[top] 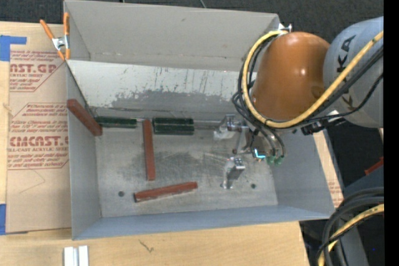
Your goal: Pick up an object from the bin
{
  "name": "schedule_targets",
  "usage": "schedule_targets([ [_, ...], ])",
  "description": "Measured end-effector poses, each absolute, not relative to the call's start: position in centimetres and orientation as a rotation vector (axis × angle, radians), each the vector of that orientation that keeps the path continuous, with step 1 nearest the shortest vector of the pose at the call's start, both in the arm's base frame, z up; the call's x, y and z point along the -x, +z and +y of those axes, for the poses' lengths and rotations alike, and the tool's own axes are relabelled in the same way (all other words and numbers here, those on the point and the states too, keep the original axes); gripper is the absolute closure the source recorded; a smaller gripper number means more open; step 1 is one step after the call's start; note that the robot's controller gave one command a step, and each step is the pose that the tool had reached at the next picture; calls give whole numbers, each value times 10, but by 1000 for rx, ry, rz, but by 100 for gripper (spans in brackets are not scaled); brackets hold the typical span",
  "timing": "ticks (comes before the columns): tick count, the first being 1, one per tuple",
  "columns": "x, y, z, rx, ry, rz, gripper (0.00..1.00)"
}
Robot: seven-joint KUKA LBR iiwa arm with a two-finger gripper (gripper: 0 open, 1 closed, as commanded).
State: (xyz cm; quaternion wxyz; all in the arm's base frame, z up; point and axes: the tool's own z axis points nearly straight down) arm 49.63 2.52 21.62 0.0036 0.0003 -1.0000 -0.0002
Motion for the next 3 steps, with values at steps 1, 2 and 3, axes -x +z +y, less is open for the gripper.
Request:
schedule_targets([
  [1, -498, 220, 25, 1, -1, -3143, 0],
  [2, -502, 184, 29, -152, 0, -3143, 0],
  [3, -522, 75, 57, -180, -2, -3143, 100],
])
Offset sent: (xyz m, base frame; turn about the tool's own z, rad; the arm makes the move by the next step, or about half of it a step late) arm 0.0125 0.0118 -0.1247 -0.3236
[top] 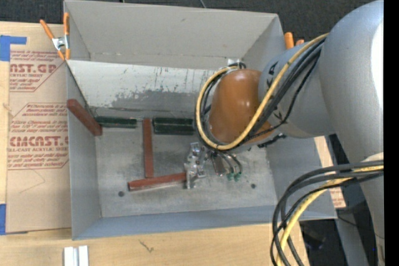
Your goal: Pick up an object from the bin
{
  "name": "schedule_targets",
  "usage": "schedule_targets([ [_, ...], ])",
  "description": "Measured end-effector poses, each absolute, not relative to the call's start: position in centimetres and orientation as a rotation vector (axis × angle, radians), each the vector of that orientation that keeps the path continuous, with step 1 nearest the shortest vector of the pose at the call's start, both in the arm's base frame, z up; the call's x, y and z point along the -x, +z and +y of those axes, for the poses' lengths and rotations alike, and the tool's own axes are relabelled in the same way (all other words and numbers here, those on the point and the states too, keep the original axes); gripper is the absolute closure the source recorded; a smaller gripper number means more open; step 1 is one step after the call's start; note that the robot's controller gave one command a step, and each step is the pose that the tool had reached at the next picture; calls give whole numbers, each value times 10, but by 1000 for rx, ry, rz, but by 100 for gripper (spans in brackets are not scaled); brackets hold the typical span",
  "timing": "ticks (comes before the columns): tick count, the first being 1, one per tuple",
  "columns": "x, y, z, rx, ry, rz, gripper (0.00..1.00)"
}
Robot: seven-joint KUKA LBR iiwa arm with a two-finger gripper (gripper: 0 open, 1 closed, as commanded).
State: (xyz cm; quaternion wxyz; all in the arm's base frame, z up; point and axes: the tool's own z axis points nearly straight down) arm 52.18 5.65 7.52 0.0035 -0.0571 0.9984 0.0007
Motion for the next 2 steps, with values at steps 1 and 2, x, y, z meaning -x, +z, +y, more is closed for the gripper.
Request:
schedule_targets([
  [1, -522, 75, 57, 179, 2, 3130, 100],
  [2, -542, 226, 88, 613, 1, 3072, 100],
])
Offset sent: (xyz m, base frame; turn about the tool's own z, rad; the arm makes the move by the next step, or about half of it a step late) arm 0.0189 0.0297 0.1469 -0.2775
